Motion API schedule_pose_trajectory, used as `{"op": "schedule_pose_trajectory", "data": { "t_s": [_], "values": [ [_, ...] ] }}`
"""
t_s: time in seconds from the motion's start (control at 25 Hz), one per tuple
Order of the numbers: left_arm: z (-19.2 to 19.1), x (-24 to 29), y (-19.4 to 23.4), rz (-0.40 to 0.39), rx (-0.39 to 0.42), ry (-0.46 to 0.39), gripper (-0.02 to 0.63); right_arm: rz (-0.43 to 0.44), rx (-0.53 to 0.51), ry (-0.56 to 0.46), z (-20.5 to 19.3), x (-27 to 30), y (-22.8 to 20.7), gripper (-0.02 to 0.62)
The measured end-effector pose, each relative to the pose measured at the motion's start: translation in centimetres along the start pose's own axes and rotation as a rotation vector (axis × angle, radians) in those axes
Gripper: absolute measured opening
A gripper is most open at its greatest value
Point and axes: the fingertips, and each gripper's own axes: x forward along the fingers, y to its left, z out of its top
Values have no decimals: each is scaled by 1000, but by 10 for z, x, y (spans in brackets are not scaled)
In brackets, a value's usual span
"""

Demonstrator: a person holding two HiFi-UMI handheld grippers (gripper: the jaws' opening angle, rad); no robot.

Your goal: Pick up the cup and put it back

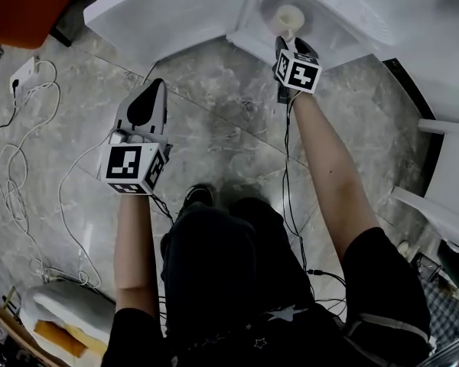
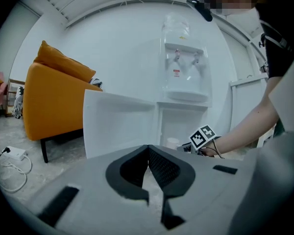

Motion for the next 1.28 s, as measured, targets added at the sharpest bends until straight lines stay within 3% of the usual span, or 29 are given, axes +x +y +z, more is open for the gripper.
{"op": "schedule_pose_trajectory", "data": {
  "t_s": [0.4, 0.6, 1.04, 1.28],
  "values": [
    [-8, -2, -1, 18, 5, 30, 11, -84, 24, 72, -12, 30, -19, 156],
    [-14, -10, 3, 34, 5, 43, 11, -125, 18, 50, -11, 29, -25, 73],
    [-18, -25, -1, -8, 1, 19, 11, 12, -111, -9, 15, -1, 6, 54],
    [-15, -31, -11, -59, 9, -21, 11, 88, -204, -111, 22, -51, 37, 52]
  ]
}}
